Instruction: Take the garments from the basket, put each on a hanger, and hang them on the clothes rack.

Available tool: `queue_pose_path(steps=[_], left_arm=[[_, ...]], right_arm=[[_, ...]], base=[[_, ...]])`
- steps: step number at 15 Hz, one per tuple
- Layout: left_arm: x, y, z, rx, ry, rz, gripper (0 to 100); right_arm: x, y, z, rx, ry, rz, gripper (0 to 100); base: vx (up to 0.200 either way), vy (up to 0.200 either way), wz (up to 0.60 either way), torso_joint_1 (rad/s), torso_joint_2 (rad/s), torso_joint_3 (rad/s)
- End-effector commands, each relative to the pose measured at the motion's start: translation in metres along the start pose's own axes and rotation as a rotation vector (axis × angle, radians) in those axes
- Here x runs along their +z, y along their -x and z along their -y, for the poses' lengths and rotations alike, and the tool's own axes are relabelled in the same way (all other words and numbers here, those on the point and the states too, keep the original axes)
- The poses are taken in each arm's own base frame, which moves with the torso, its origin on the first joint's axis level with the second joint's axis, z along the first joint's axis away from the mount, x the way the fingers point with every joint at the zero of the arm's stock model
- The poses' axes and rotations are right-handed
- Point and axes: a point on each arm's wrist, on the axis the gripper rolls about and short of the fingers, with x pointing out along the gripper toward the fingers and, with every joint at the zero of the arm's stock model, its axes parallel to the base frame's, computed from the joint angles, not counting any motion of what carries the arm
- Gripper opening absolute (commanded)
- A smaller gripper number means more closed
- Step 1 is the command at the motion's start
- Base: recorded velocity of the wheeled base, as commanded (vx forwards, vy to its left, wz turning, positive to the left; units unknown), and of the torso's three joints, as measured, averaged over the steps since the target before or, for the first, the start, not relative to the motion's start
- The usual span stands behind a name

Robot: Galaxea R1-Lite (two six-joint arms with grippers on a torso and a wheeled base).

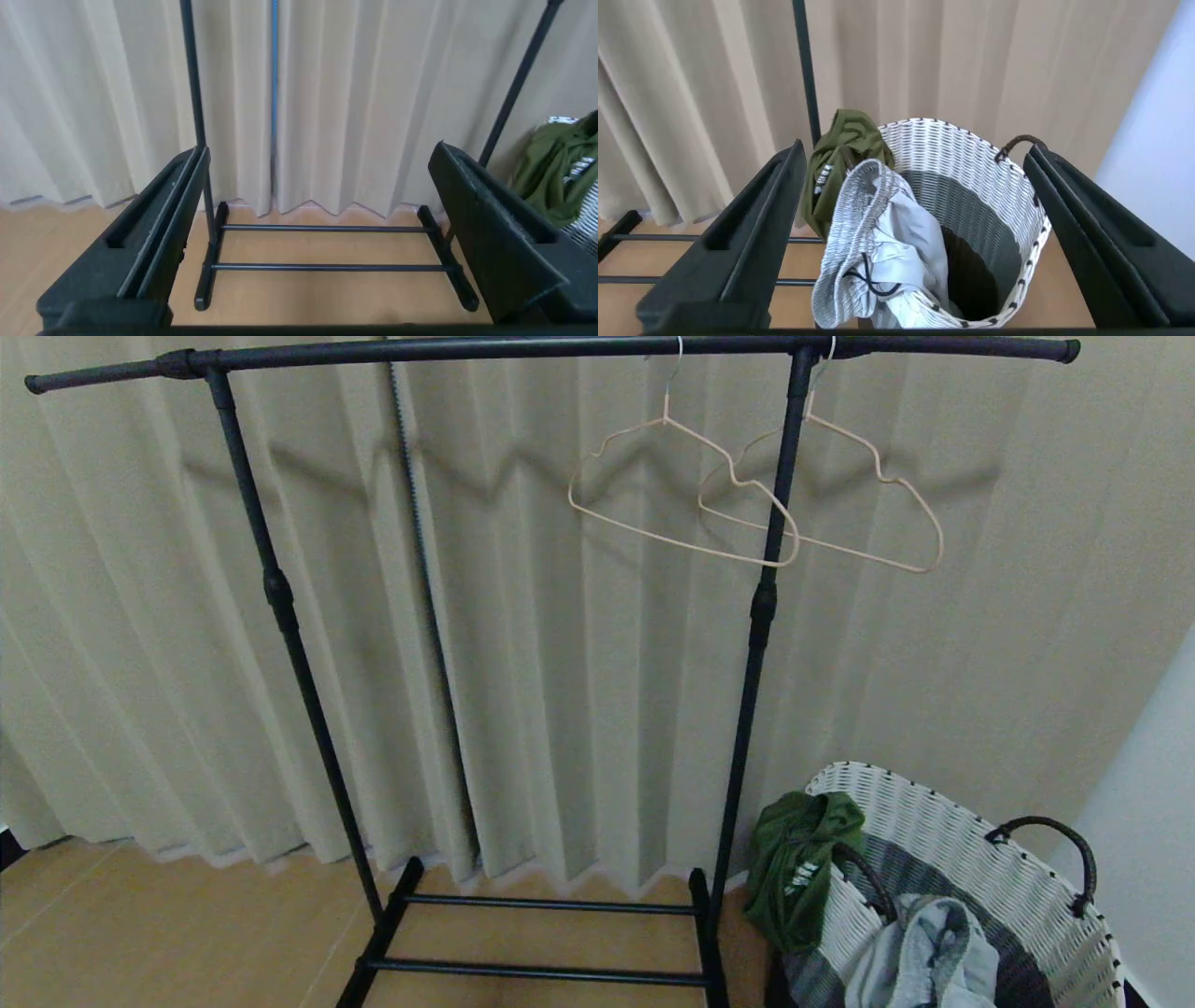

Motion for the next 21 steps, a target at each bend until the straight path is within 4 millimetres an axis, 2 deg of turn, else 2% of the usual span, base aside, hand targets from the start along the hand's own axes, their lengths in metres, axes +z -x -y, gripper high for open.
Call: queue_pose_path(steps=[1,3,9,10,12,13,15,16,17,19,21], left_arm=[[0.000,0.000,0.000,0.001,0.002,-0.001,100],[0.000,0.000,0.000,-0.001,-0.001,-0.001,100],[0.000,0.000,0.000,-0.004,-0.008,-0.001,100],[0.000,0.000,0.000,-0.005,-0.007,-0.001,100],[0.000,0.000,0.000,-0.007,-0.008,-0.001,100],[0.000,0.000,0.000,-0.007,-0.008,-0.001,100],[0.000,0.000,0.000,-0.008,-0.010,-0.001,100],[0.000,0.000,0.000,-0.008,-0.010,-0.001,100],[0.000,0.000,0.000,-0.008,-0.010,-0.001,100],[0.000,0.000,0.000,-0.008,-0.010,-0.001,100],[0.000,0.000,0.000,-0.008,-0.021,-0.002,100]], right_arm=[[0.000,0.000,0.000,-0.003,-0.006,0.000,100],[0.000,0.000,0.000,-0.005,-0.006,0.000,100],[0.000,0.000,0.000,0.000,0.005,-0.003,100],[0.019,0.000,0.000,0.033,0.075,-0.066,100],[0.027,-0.009,-0.001,0.084,0.158,-0.208,100],[0.027,-0.027,-0.003,0.147,0.256,-0.371,100],[0.028,-0.052,-0.008,0.179,0.332,-0.574,100],[0.028,-0.058,-0.009,0.186,0.346,-0.607,100],[0.026,-0.072,-0.012,0.200,0.371,-0.689,100],[0.024,-0.078,-0.013,0.204,0.379,-0.723,100],[0.020,-0.085,-0.013,0.196,0.466,-0.786,100]], base=[[0.200,0.000,0.00,0.002,0.01,-0.002],[0.200,0.000,0.00,0.000,0.00,0.002],[0.000,0.000,0.00,0.000,0.00,0.000],[0.000,0.000,0.00,0.000,0.00,0.000],[0.000,0.000,0.00,0.000,0.00,0.000],[0.000,0.000,0.00,0.000,0.00,0.000],[0.000,0.000,0.00,0.000,0.00,0.000],[0.000,0.000,0.00,0.000,0.00,0.000],[0.000,0.000,0.00,0.000,0.00,0.000],[0.200,0.000,0.00,0.007,0.00,0.002],[0.100,0.000,0.00,-0.004,0.00,0.001]])
